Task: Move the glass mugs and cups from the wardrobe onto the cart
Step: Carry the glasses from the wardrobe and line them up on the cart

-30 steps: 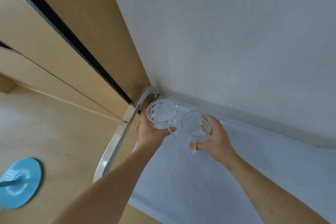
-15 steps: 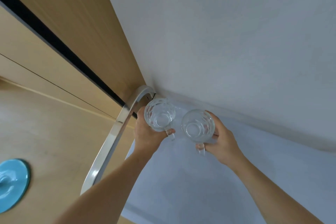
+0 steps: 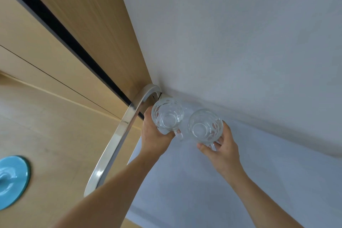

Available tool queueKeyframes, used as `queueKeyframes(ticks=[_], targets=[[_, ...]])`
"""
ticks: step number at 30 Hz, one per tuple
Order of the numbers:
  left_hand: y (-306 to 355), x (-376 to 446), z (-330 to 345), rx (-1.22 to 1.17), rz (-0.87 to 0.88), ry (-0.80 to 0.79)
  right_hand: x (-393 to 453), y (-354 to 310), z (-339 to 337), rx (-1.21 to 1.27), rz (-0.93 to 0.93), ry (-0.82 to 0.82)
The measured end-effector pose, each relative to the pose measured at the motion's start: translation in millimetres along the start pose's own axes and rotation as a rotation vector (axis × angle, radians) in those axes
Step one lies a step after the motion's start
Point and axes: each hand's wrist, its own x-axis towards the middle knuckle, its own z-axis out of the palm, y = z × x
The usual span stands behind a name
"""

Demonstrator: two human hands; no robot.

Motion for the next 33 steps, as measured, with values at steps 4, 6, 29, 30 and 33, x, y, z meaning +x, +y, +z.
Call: queueKeyframes(ticks=[4, 6, 29, 30, 33], targets=[[2, -3, 2, -0.027, 0.004, 0.057, 9, 3, -1, 0.014, 0.008, -0.038], [3, 0, 3, -0.035, 0.003, 0.042, 14, 3, -2, 0.009, 0.011, -0.053], [4, -8, -9, -0.003, -0.057, -0.001, 17, -11, -4, -0.118, 0.117, -0.091], [4, -10, -12, -0.007, -0.064, -0.012, 14, -14, -5, -0.134, 0.125, -0.087], [5, -16, -20, 0.036, -0.079, -0.04, 4, -24, -6, -0.187, 0.122, -0.05]])
